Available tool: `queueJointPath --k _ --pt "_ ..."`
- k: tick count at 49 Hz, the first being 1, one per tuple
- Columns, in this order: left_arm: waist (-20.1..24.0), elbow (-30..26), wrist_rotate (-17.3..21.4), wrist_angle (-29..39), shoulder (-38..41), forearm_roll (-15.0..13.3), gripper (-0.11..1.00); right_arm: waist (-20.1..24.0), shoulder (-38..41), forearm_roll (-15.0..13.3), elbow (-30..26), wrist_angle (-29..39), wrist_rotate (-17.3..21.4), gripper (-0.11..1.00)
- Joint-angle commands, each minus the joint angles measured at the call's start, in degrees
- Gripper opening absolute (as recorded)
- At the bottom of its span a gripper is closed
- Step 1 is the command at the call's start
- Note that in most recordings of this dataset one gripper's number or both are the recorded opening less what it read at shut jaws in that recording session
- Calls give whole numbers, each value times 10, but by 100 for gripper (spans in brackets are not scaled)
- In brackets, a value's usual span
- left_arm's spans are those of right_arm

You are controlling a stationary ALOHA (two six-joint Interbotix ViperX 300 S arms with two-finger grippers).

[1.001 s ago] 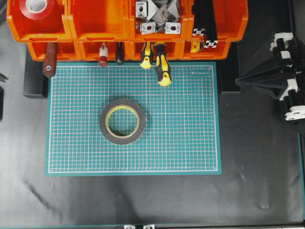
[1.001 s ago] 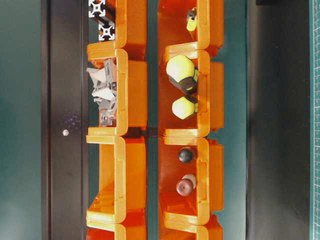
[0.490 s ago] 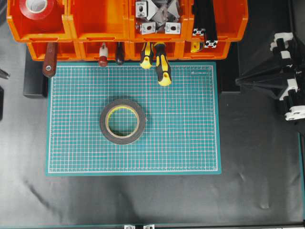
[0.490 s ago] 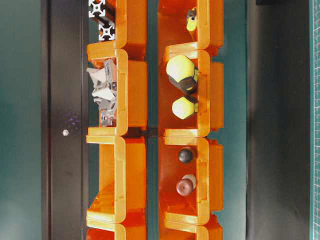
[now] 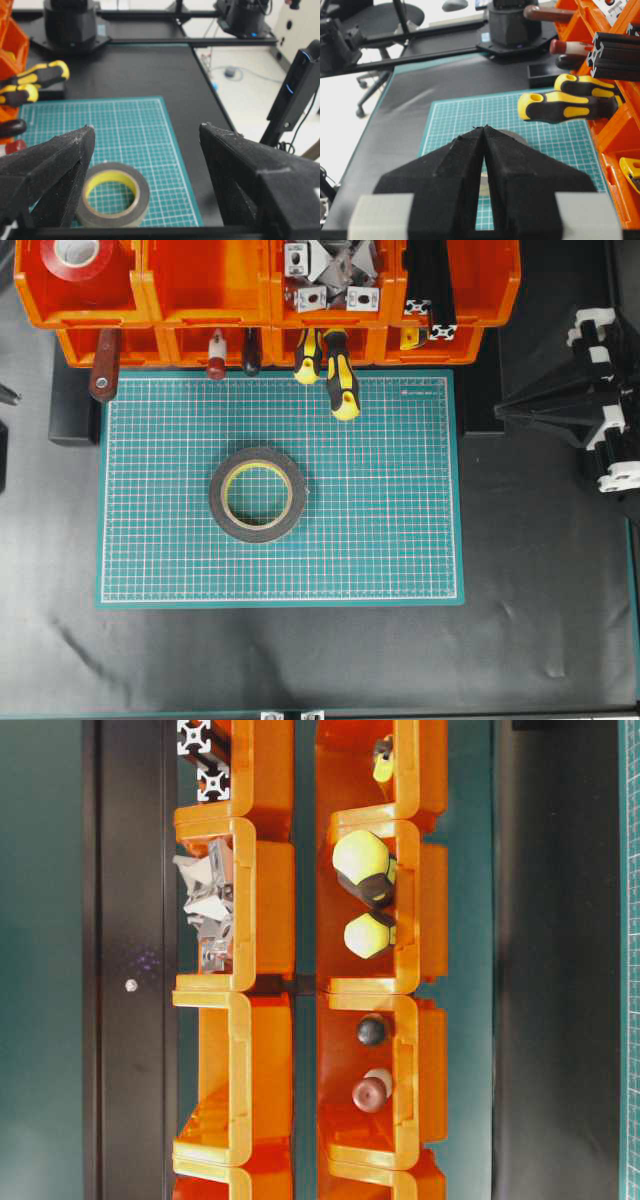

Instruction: Pick foam from container rack with left arm.

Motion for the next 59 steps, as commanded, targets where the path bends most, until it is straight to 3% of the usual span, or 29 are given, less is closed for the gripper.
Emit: queueJointPath --k 1,59 --pt "1 -4 -1 -5 4 2 81 1 4 1 -15 -3 0 0" --pt "2 25 -1 -40 -13 1 81 0 4 1 -13 -4 0 0"
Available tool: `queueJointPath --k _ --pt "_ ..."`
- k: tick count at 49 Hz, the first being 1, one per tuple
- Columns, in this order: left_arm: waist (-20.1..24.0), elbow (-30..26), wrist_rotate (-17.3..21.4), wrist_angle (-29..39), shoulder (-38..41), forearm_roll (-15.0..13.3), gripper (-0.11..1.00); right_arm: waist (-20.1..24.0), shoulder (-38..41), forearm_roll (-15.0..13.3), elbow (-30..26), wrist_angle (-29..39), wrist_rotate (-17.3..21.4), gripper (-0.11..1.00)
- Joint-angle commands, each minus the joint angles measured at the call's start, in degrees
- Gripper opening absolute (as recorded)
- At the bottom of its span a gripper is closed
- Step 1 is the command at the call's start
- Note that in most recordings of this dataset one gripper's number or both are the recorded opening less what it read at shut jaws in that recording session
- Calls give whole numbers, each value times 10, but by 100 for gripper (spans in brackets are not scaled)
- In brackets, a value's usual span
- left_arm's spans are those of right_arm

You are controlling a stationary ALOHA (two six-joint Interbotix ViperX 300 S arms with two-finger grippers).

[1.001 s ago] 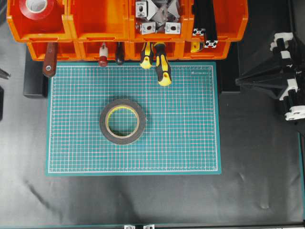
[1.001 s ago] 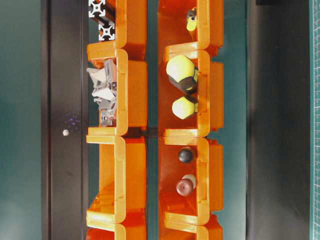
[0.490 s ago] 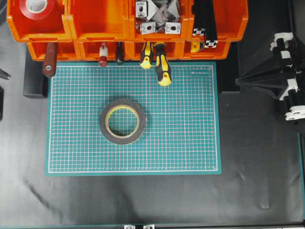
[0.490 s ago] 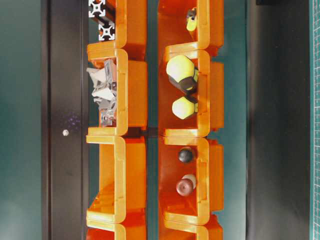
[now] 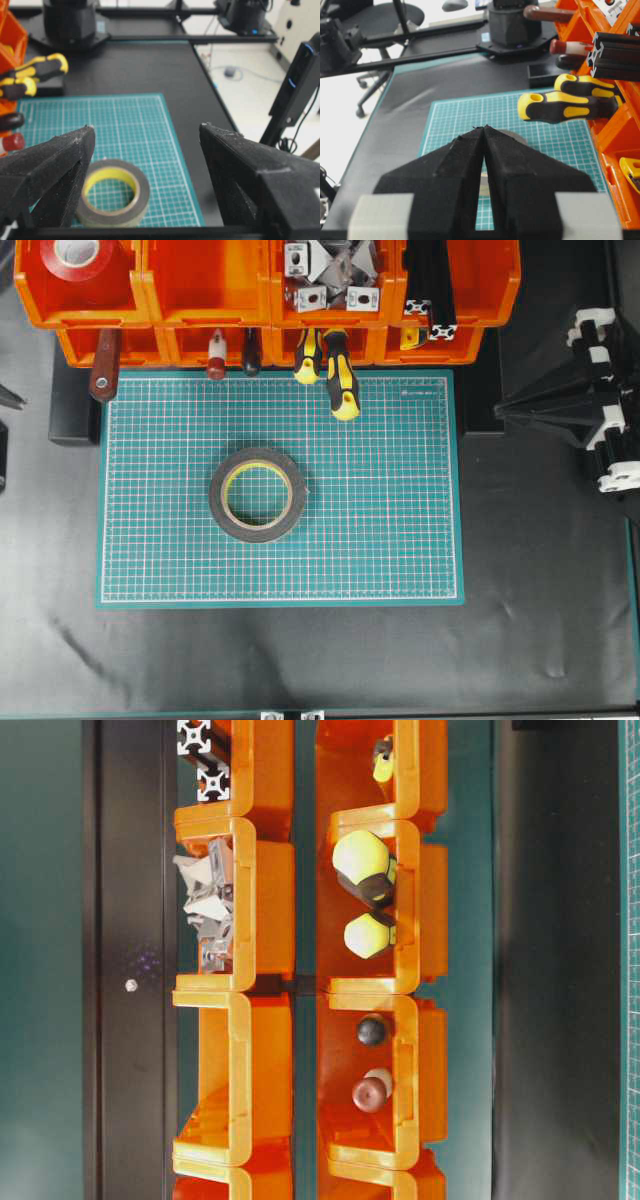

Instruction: Pick foam from container rack with left arm.

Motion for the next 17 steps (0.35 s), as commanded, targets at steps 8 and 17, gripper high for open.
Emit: queueJointPath --k 8,17 --pt "2 -3 -1 -17 -8 1 81 0 4 1 -13 -3 0 0" --pt "2 -2 -1 -17 -9 2 81 0 4 1 -13 -3 0 0"
